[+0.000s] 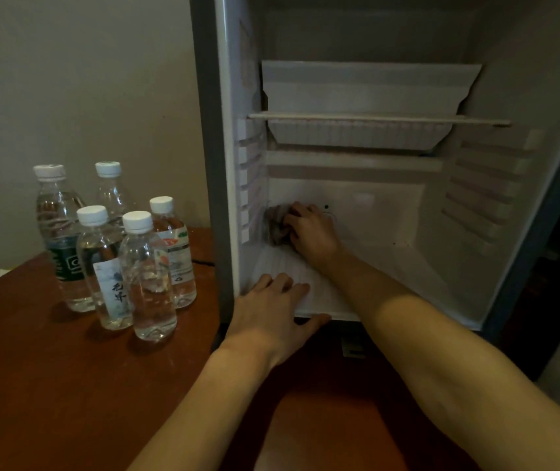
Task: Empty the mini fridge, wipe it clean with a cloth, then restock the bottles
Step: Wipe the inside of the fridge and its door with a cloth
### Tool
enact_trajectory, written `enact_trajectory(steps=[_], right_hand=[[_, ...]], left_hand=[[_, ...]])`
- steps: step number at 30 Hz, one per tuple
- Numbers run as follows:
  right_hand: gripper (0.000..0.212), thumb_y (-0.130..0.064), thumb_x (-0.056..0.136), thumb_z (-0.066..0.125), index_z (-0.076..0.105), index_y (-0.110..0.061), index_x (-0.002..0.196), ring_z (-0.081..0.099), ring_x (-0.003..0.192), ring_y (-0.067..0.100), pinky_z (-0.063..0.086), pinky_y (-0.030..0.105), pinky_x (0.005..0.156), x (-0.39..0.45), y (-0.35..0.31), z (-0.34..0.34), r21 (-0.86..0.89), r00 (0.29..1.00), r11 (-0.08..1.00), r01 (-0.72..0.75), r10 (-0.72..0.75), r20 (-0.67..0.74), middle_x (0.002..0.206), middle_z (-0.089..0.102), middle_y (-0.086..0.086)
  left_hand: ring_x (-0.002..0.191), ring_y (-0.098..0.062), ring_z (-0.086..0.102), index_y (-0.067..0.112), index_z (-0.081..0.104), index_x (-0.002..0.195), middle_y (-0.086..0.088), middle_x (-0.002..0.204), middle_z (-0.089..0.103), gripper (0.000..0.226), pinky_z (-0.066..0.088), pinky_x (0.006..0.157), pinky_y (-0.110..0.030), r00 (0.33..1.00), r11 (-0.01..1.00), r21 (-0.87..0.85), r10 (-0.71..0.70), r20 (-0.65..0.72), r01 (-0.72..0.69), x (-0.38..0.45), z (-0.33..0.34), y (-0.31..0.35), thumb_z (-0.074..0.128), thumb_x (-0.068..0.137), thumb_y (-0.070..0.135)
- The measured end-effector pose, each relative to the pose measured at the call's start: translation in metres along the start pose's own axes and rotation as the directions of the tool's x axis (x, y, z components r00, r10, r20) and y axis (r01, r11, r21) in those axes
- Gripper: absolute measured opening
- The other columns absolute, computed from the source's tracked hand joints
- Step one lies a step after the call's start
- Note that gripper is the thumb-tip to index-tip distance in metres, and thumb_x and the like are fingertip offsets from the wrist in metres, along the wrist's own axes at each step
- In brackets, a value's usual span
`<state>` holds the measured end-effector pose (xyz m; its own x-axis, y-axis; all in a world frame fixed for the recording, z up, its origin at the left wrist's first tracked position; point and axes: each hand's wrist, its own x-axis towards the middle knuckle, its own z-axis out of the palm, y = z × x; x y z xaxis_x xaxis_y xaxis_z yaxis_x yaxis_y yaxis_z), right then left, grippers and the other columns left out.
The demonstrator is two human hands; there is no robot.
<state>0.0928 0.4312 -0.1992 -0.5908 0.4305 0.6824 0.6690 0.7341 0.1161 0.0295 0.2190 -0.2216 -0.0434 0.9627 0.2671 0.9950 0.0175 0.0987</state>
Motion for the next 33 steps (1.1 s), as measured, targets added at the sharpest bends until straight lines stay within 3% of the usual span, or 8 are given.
enact_trajectory(steps=[4,9,19,27,33], right_hand=[[0.036,-0.008,0.084,0.063,0.065,-0.01,0.119,0.052,0.105,0.039,0.046,0.043,0.075,0.007,0.001,-0.012,-0.083,0.989,0.996,0.024,-0.011,0.146,0.126,0.054,0.013],[0.042,-0.006,0.085,0.059,0.061,-0.009,0.127,0.048,0.114,0.039,0.045,0.042,0.082,0.021,0.016,-0.041,-0.09,0.994,0.996,0.001,0.009,0.113,0.133,0.05,0.015],[0.034,0.002,0.068,0.07,0.07,-0.003,0.102,0.059,0.091,0.041,0.052,0.043,0.069,0.025,0.021,-0.053,-0.138,0.998,0.989,-0.062,0.063,0.003,0.116,0.062,0.018],[0.042,-0.006,0.076,0.067,0.065,-0.008,0.118,0.058,0.104,0.036,0.049,0.041,0.079,0.004,0.008,-0.034,-0.167,0.992,0.985,-0.047,0.066,0.109,0.122,0.061,0.012],[0.03,-0.004,0.073,0.07,0.072,-0.004,0.104,0.063,0.091,0.039,0.052,0.041,0.072,-0.007,0.009,-0.011,-0.119,0.987,0.992,-0.04,0.058,0.148,0.105,0.067,0.016]], left_hand=[[0.136,-0.016,0.033,0.041,0.035,0.151,0.012,0.148,0.038,0.072,0.043,0.106,-0.044,1.0,1.0,0.005,0.001,0.001,-0.001,0.0,0.001,0.0,0.034,0.091,0.08],[0.136,-0.015,0.033,0.042,0.034,0.151,0.014,0.149,0.037,0.071,0.044,0.105,-0.042,1.0,1.0,0.005,-0.002,-0.017,0.002,-0.002,0.002,0.0,0.033,0.091,0.08],[0.137,-0.014,0.033,0.044,0.033,0.151,0.015,0.149,0.036,0.071,0.043,0.106,-0.041,1.0,1.0,0.004,-0.011,-0.009,0.011,-0.003,-0.001,0.002,0.033,0.09,0.081],[0.137,-0.014,0.033,0.042,0.033,0.152,0.014,0.15,0.037,0.073,0.043,0.106,-0.043,1.0,1.0,0.004,-0.012,-0.012,0.012,-0.003,-0.001,0.001,0.033,0.09,0.081],[0.137,-0.014,0.032,0.042,0.032,0.152,0.014,0.149,0.036,0.072,0.043,0.106,-0.042,1.0,1.0,0.004,-0.007,-0.003,0.007,-0.002,-0.002,0.001,0.033,0.091,0.08]])
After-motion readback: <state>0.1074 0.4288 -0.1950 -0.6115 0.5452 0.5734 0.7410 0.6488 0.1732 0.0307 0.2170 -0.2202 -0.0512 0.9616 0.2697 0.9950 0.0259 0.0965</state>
